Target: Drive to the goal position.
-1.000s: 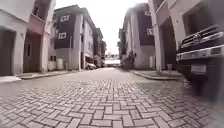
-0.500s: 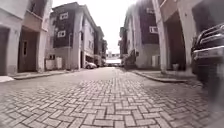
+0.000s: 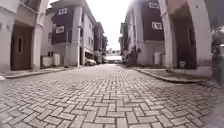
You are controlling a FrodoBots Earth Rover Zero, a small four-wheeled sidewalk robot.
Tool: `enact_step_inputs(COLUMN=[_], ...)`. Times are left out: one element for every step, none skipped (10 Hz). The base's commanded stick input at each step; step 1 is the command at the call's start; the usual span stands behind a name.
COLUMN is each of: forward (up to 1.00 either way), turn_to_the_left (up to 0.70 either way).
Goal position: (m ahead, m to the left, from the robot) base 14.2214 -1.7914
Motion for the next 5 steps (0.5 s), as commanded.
enact_step_inputs(forward=[1.00, 1.00, 1.00, 1.00, 1.00], turn_to_the_left=[0.00, 0.00, 0.00, -0.01, -0.14])
